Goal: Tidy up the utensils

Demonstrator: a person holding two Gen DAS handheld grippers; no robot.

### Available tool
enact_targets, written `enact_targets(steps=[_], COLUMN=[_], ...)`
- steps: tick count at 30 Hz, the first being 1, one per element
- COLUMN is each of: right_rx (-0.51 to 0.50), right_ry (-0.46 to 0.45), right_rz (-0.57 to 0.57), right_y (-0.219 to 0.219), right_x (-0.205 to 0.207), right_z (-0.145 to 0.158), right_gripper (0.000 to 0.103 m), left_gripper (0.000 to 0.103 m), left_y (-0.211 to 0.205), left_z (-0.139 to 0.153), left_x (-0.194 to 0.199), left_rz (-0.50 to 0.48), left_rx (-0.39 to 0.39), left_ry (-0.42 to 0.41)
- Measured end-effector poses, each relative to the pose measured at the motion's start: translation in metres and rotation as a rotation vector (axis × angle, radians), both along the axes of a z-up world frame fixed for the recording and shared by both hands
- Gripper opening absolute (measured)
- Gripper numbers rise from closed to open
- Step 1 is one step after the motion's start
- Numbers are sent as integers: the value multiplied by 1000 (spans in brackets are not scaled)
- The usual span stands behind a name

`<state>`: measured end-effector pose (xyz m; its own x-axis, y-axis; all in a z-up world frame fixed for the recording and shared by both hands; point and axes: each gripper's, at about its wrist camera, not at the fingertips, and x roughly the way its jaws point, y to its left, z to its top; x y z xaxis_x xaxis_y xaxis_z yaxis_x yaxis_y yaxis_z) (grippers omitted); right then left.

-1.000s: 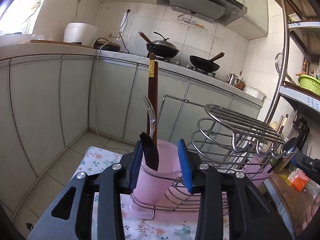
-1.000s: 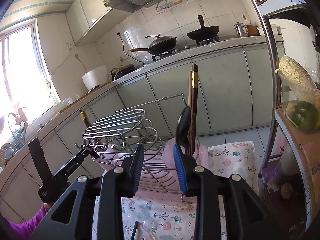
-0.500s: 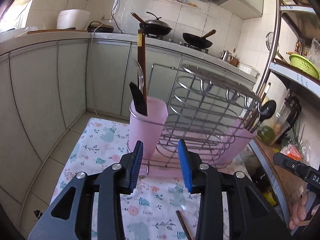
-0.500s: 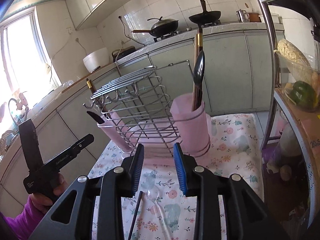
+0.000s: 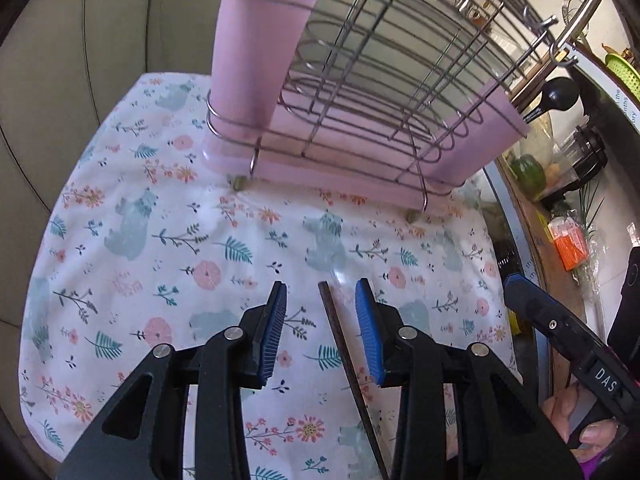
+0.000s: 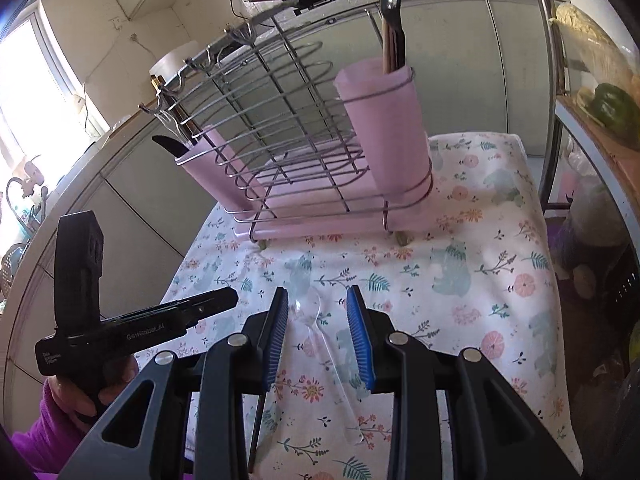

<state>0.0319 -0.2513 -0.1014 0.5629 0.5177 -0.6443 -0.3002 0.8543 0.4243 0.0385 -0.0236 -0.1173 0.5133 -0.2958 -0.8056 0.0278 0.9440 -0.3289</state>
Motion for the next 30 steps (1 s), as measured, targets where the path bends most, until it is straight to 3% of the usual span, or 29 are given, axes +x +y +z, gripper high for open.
enact_targets(steps=[5,14,22,30], right_rx=[17,36,27,3], right_ry=[44,86,97,106], right_rz=[8,9,12,34], right_y=[0,-6,-3,9], right_x=[-1,-2,0,5], right_z=[-10,-19,-22,-25], right_gripper=[30,30,30,30], left_gripper=[19,11,11,6], left_y=[-13,-32,-45,-26], left_z=[-12,-34,-49,-41], left_x=[15,36,45,34], left_rz=[-23,-34,-50,-52], left_rx=[66,118,80,49], left_ry=[83,190,250,210])
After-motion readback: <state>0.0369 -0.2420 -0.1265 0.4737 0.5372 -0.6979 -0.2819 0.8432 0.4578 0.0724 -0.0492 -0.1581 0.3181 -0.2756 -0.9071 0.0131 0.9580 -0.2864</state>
